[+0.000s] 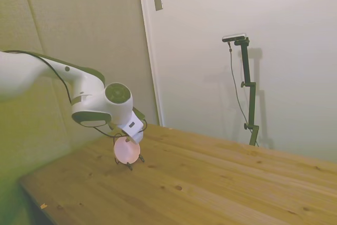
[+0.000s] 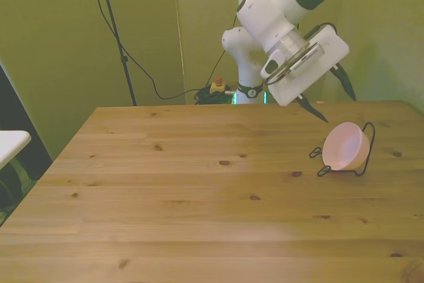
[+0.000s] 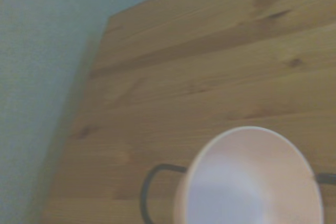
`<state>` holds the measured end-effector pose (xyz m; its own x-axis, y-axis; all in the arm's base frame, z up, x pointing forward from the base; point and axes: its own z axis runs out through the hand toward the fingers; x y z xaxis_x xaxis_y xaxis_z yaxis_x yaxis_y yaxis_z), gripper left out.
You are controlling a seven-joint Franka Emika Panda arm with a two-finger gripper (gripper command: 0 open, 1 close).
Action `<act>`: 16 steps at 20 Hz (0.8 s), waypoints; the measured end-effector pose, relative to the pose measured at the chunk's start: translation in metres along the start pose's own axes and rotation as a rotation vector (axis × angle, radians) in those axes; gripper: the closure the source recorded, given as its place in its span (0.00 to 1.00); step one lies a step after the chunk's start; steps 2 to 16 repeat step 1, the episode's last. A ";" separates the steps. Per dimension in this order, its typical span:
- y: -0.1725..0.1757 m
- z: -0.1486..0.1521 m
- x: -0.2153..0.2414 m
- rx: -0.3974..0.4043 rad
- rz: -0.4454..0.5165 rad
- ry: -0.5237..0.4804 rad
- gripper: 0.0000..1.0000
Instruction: Load the bowl
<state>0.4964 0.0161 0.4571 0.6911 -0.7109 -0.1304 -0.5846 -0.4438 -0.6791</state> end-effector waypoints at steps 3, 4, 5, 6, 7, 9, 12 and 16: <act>0.001 -0.007 -0.001 -0.031 0.025 0.030 0.00; 0.001 -0.007 -0.001 -0.031 0.025 0.030 0.00; 0.001 -0.007 -0.001 -0.031 0.025 0.030 0.00; 0.001 -0.007 -0.001 -0.031 0.025 0.030 0.00; 0.001 -0.007 -0.001 -0.031 0.025 0.030 0.00; 0.001 -0.007 -0.001 -0.031 0.025 0.030 0.00; 0.001 -0.007 -0.001 -0.031 0.025 0.030 0.00; 0.001 -0.007 -0.001 -0.031 0.025 0.030 0.00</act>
